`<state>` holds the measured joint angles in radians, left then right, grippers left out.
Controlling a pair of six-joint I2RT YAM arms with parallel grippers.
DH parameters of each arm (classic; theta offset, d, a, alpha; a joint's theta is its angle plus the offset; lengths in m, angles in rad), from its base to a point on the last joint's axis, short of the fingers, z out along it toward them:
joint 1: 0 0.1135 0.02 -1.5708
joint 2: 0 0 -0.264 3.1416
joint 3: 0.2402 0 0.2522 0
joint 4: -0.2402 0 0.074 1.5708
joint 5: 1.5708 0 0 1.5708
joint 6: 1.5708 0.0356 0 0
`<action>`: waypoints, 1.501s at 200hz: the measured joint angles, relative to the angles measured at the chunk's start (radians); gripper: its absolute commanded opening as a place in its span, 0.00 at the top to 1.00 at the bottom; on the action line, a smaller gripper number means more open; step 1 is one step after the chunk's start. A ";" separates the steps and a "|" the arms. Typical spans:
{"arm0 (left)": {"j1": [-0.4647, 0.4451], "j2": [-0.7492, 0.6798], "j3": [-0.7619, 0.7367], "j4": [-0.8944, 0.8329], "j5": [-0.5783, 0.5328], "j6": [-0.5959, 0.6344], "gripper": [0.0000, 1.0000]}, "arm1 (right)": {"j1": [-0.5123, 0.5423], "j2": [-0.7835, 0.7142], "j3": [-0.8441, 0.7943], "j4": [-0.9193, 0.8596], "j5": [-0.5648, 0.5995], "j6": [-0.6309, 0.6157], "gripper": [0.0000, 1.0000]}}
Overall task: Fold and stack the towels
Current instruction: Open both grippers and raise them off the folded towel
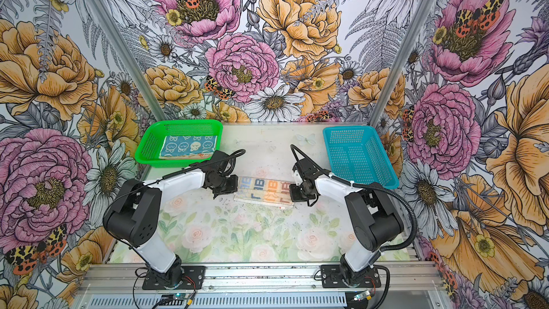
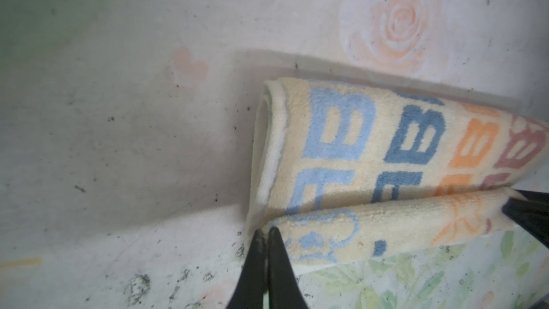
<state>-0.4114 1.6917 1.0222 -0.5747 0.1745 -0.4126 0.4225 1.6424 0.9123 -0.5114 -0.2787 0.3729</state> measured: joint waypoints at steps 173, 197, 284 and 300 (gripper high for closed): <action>-0.080 -0.127 -0.119 0.198 0.190 -0.267 0.01 | 0.144 -0.084 -0.060 0.163 -0.138 0.239 0.07; -0.082 -0.112 -0.159 0.215 0.191 -0.269 0.01 | 0.133 -0.043 -0.079 0.172 -0.145 0.240 0.06; -0.075 -0.079 -0.124 0.238 0.204 -0.263 0.01 | 0.064 -0.048 -0.064 0.192 -0.164 0.209 0.01; -0.075 -0.095 -0.098 0.234 0.204 -0.262 0.01 | 0.035 -0.074 -0.063 0.180 -0.164 0.210 0.01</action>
<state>-0.4866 1.5970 0.9245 -0.3408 0.3790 -0.6743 0.4576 1.5688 0.8497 -0.3317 -0.4431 0.5827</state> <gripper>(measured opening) 0.989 0.992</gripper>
